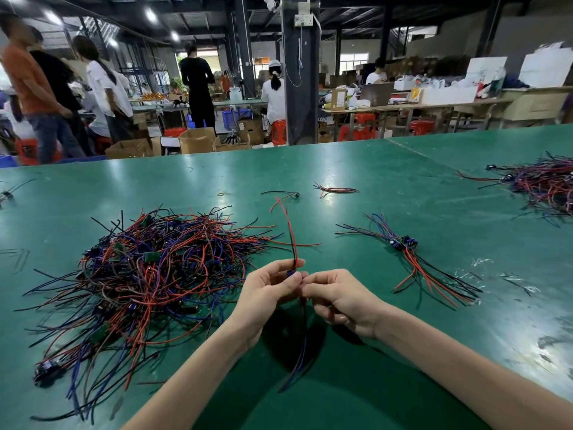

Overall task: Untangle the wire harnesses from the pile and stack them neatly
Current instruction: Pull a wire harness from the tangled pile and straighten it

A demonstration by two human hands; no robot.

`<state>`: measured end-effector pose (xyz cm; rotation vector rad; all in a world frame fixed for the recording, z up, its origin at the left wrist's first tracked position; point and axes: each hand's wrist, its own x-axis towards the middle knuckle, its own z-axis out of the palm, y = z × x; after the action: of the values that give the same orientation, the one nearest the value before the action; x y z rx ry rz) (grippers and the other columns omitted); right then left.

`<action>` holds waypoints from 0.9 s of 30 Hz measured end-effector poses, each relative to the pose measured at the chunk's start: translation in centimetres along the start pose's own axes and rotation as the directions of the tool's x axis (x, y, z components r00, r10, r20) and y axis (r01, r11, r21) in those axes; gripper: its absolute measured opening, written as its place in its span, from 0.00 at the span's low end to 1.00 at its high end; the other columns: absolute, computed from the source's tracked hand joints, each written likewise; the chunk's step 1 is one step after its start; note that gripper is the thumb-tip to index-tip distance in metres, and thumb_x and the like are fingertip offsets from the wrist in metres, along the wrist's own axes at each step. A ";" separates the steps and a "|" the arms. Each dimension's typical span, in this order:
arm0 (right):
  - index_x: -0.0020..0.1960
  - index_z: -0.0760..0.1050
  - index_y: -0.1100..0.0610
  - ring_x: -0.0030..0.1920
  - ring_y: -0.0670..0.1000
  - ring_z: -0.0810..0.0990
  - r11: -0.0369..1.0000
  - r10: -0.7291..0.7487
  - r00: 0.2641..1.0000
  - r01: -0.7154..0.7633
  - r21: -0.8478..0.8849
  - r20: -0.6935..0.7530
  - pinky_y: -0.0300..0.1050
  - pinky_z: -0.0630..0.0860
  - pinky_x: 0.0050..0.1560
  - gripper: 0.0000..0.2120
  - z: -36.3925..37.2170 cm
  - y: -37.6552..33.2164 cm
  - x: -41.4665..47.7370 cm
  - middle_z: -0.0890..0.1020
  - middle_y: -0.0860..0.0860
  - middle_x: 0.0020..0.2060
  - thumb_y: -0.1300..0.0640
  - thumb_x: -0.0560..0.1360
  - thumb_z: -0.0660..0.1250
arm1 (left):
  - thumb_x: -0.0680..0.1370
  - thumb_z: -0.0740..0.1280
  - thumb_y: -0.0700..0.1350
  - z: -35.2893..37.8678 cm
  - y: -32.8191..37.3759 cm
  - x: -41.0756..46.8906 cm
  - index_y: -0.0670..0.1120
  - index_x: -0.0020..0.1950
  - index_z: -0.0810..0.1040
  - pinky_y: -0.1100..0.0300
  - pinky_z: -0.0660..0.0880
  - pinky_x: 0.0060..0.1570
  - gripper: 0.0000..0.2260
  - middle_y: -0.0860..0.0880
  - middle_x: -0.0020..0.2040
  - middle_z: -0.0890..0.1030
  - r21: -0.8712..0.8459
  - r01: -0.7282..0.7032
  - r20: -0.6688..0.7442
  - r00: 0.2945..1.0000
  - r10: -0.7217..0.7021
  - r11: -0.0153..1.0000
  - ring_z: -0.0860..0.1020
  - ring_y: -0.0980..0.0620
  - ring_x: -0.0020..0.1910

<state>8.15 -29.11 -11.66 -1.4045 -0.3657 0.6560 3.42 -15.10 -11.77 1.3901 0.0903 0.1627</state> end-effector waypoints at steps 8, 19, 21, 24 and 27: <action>0.39 0.77 0.63 0.17 0.43 0.62 0.987 0.108 0.983 -0.088 -0.132 0.151 0.30 0.53 0.16 0.05 -0.6 -0.2 -0.4 0.79 0.53 0.28 0.65 0.74 0.68 | 0.77 0.65 0.33 -0.2 0.1 0.4 0.44 0.52 0.79 0.67 0.77 0.41 0.09 0.47 0.41 0.83 0.104 -0.094 -0.109 0.988 0.105 0.990 0.79 0.58 0.37; 0.39 0.76 0.63 0.16 0.42 0.62 0.984 0.117 0.980 -0.092 -0.151 0.162 0.29 0.54 0.16 0.05 -0.2 -0.1 -0.5 0.80 0.54 0.28 0.66 0.74 0.67 | 0.75 0.67 0.32 -1.4 0.3 1.2 0.40 0.51 0.78 0.69 0.76 0.34 0.07 0.46 0.38 0.81 0.008 0.018 -0.128 0.992 -0.017 1.000 0.78 0.58 0.34; 0.38 0.76 0.63 0.16 0.42 0.61 0.987 0.107 0.983 -0.088 -0.132 0.148 0.30 0.54 0.16 0.06 0.0 0.2 -0.5 0.80 0.54 0.27 0.66 0.74 0.67 | 0.74 0.67 0.30 -1.6 0.3 1.3 0.40 0.52 0.78 0.69 0.75 0.35 0.09 0.47 0.39 0.81 -0.002 0.065 -0.103 0.993 -0.064 0.998 0.78 0.56 0.35; 0.39 0.76 0.63 0.16 0.42 0.61 0.987 0.110 0.983 -0.090 -0.129 0.149 0.30 0.54 0.16 0.05 0.0 0.4 -0.5 0.80 0.55 0.28 0.66 0.74 0.67 | 0.73 0.68 0.28 -1.6 0.4 1.3 0.40 0.52 0.78 0.69 0.76 0.36 0.11 0.46 0.41 0.82 -0.001 0.082 -0.103 0.991 -0.082 0.997 0.78 0.55 0.37; 0.40 0.77 0.63 0.16 0.42 0.61 0.985 0.129 0.976 -0.105 -0.141 0.174 0.30 0.55 0.17 0.04 0.0 0.4 -0.6 0.81 0.55 0.29 0.65 0.74 0.68 | 0.72 0.68 0.27 -1.6 0.5 1.1 0.39 0.50 0.78 0.66 0.78 0.36 0.11 0.44 0.40 0.81 -0.026 0.052 -0.116 0.992 -0.055 0.998 0.80 0.53 0.36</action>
<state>7.63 -29.48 -11.95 -1.5029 -0.4809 0.8745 4.19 -13.23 -11.52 1.3533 0.2222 0.1994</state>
